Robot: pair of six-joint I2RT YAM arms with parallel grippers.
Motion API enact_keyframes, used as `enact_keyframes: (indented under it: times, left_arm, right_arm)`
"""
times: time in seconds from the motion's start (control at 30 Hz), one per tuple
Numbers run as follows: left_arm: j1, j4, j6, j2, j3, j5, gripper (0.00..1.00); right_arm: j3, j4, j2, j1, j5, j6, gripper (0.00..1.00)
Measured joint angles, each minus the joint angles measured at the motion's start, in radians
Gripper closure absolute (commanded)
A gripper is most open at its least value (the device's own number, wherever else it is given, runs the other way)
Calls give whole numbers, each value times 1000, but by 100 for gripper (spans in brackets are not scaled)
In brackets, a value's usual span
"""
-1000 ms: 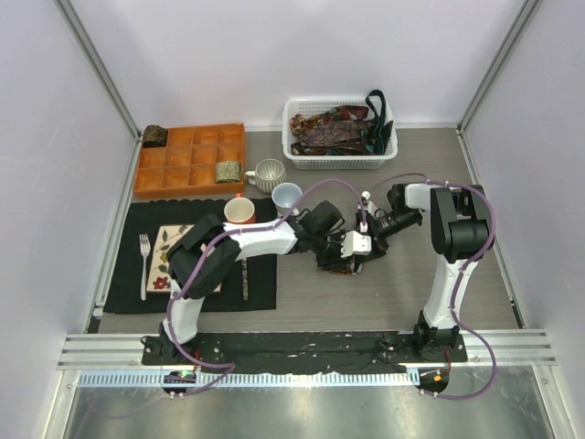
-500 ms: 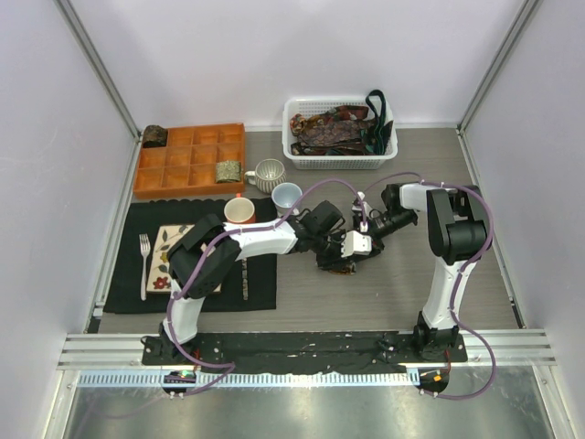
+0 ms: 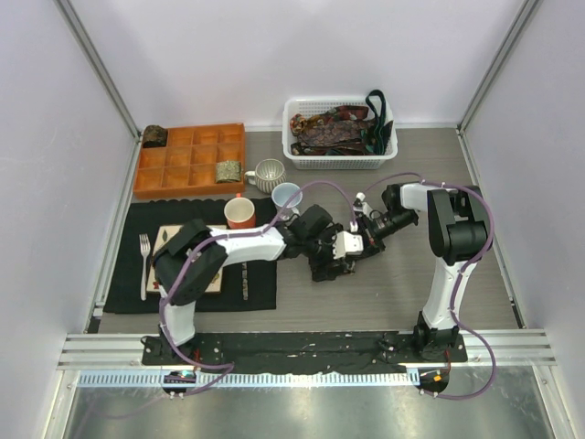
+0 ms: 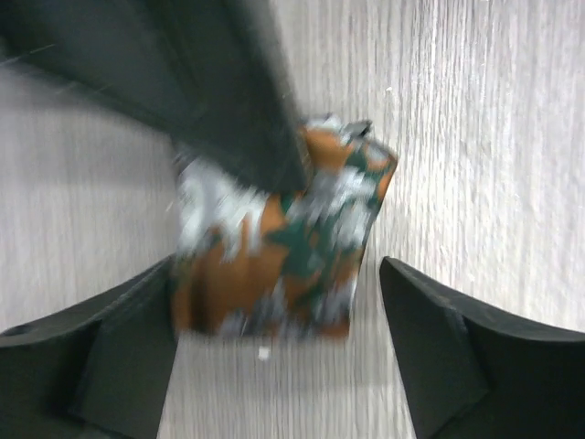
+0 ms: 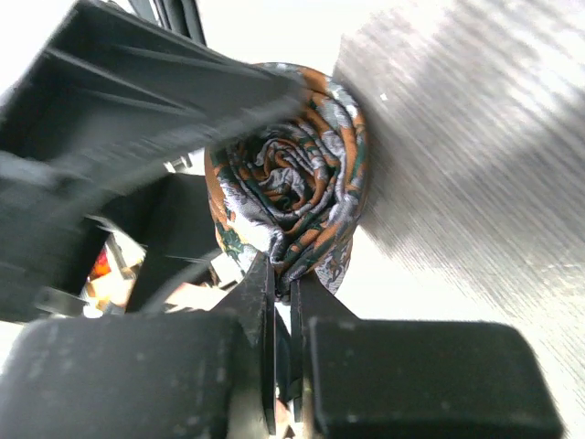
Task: Roll the ties
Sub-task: Roll the tie at the center of the board, then pick up the tie at the center of the board.
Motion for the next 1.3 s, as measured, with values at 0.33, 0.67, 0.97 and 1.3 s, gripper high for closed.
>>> enact_keyframes:
  times: [0.33,0.67,0.97,1.3]
  left_arm:
    - [51,111,-87,-307,-140,2,0]
    - [53,100,-24,-227,-140,87,0]
    - [39,146,-22,-112,-108,108,0]
    - [17,154,-50,-76,-71,145,57]
  right_arm:
    - [-1,-35,0,-1,-29,-111,99]
    - [3,-126,0,-1,-90,-241,99]
    - [41,-255,0,1,-153,-369,99]
    - [78,-326,0,15,-187,-421,99]
